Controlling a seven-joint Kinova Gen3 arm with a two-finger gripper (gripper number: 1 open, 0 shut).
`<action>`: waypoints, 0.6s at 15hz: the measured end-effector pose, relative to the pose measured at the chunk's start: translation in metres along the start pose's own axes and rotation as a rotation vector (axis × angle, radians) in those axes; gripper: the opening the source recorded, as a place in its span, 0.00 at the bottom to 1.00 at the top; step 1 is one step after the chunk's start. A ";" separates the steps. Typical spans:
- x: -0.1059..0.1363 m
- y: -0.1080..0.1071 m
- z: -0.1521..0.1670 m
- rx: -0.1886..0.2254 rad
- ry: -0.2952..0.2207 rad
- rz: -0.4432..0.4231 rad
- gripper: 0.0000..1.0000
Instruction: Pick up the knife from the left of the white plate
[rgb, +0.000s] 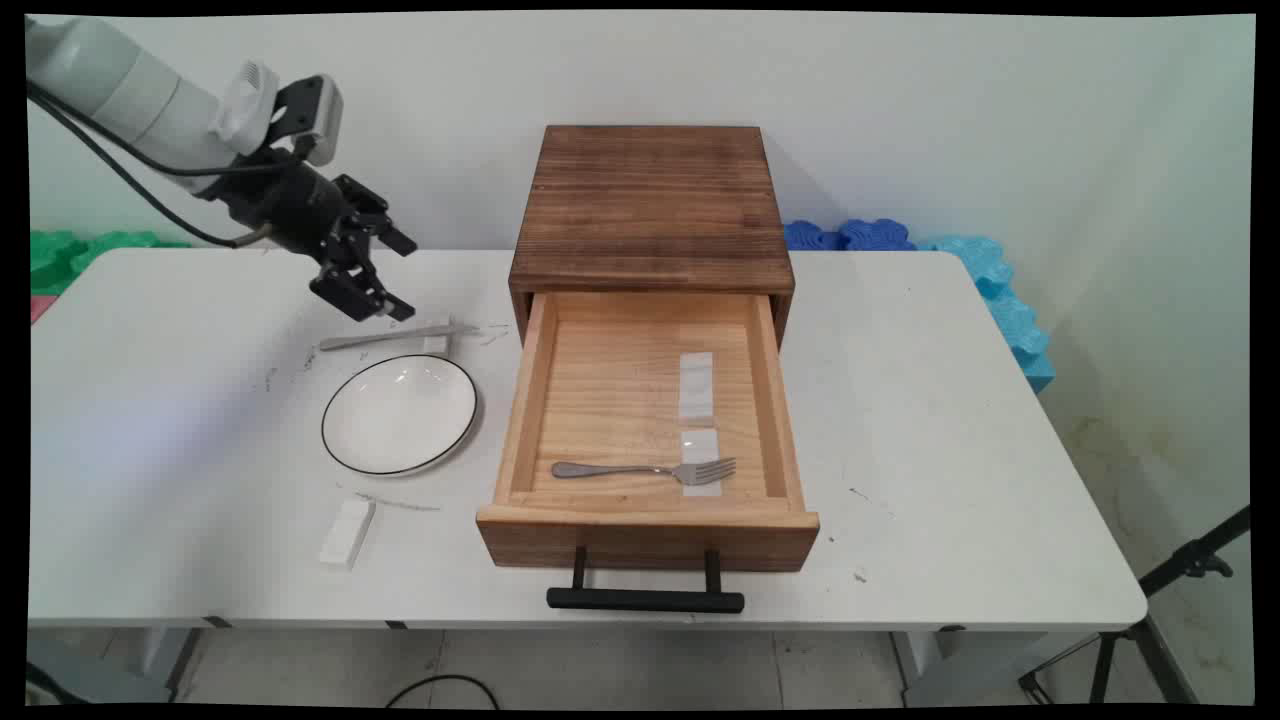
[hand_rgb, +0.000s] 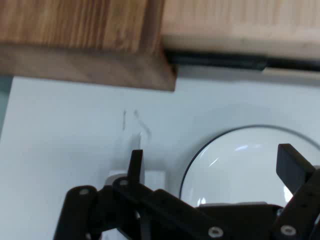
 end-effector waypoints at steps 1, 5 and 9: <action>-0.006 -0.005 0.000 0.008 -0.011 -0.006 1.00; -0.024 -0.021 0.003 0.030 -0.043 -0.018 1.00; -0.045 -0.040 0.010 0.051 -0.083 -0.027 1.00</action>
